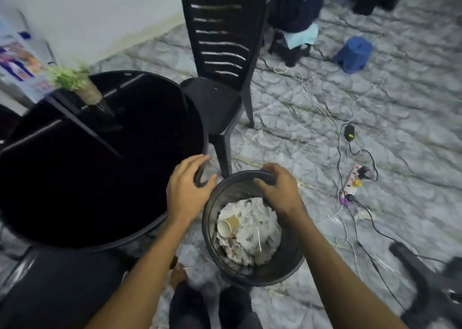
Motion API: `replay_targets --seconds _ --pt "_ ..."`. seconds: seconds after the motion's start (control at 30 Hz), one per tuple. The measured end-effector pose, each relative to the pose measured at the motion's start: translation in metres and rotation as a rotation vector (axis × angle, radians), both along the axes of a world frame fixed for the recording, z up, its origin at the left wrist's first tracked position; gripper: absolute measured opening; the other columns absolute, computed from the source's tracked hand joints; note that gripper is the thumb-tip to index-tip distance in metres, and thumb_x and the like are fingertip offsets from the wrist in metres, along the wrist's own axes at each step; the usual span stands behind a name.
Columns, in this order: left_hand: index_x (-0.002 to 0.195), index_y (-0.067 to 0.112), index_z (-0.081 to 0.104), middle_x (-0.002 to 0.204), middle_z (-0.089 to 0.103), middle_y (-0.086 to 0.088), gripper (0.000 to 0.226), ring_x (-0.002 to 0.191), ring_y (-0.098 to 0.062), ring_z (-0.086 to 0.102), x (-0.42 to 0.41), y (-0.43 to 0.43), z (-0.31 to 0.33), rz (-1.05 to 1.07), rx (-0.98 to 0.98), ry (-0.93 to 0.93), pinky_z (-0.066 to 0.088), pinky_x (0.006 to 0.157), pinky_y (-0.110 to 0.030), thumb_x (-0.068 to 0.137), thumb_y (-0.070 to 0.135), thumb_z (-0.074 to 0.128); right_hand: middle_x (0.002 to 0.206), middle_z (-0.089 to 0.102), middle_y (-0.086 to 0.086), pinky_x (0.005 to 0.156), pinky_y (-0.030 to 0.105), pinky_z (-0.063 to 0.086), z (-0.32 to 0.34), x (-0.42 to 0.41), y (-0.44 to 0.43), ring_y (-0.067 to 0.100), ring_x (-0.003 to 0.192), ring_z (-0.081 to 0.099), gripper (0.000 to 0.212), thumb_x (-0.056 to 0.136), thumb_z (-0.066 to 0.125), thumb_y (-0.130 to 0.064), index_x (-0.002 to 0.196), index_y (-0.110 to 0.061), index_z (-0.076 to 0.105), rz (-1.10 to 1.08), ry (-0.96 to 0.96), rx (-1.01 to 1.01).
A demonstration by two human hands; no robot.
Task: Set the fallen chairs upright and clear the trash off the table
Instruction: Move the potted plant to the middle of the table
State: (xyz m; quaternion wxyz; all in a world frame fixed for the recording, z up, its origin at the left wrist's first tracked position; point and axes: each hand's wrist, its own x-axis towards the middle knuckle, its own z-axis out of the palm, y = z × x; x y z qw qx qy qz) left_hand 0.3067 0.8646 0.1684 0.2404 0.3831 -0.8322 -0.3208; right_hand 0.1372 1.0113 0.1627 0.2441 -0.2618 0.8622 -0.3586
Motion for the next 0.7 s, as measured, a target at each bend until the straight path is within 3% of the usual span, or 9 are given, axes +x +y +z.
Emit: replay_targets --seconds 0.2,0.33,0.5,0.6,0.7 --pt "0.127 0.023 0.063 0.132 0.060 0.005 0.043 0.124 -0.017 0.052 0.098 -0.072 0.026 0.289 -0.103 -0.025 0.043 0.106 -0.044 0.087 0.035 0.068 0.127 0.060 0.005 0.092 0.030 0.044 0.025 0.047 -0.109 0.023 0.117 0.057 0.047 0.085 0.070 -0.035 0.127 -0.017 0.056 0.278 0.057 -0.075" --pt "0.134 0.023 0.059 0.141 0.054 0.001 0.048 0.134 -0.022 0.045 0.170 -0.118 0.012 0.434 -0.119 -0.211 0.034 0.114 -0.046 0.090 0.040 0.063 0.130 0.057 0.004 0.098 0.032 0.045 0.025 0.103 -0.188 0.020 0.120 0.054 0.048 0.086 0.070 -0.035 0.128 -0.019 0.054 0.427 0.035 -0.110" --pt "0.149 0.024 0.038 0.159 0.031 -0.004 0.061 0.150 -0.025 0.018 0.235 -0.152 -0.033 0.390 -0.087 -0.509 0.011 0.122 -0.050 0.096 0.052 0.042 0.134 0.054 0.002 0.104 0.035 0.045 0.009 0.163 -0.271 0.017 0.125 0.050 0.056 0.083 0.073 -0.035 0.132 -0.020 0.051 0.531 0.002 -0.126" --pt "0.151 0.025 0.034 0.162 0.025 -0.003 0.068 0.151 -0.023 0.014 0.252 -0.165 -0.059 0.373 -0.064 -0.540 0.010 0.122 -0.052 0.093 0.060 0.024 0.135 0.053 0.001 0.105 0.034 0.045 -0.004 0.179 -0.314 0.016 0.126 0.048 0.058 0.083 0.073 -0.034 0.134 -0.020 0.049 0.534 -0.001 -0.121" --pt "0.150 0.026 0.036 0.161 0.028 -0.003 0.063 0.151 -0.023 0.017 0.255 -0.184 -0.072 0.368 -0.074 -0.497 0.013 0.121 -0.052 0.095 0.057 0.029 0.135 0.053 -0.001 0.104 0.034 0.045 -0.018 0.186 -0.356 0.015 0.126 0.049 0.058 0.083 0.073 -0.034 0.134 -0.020 0.048 0.501 0.020 -0.139"
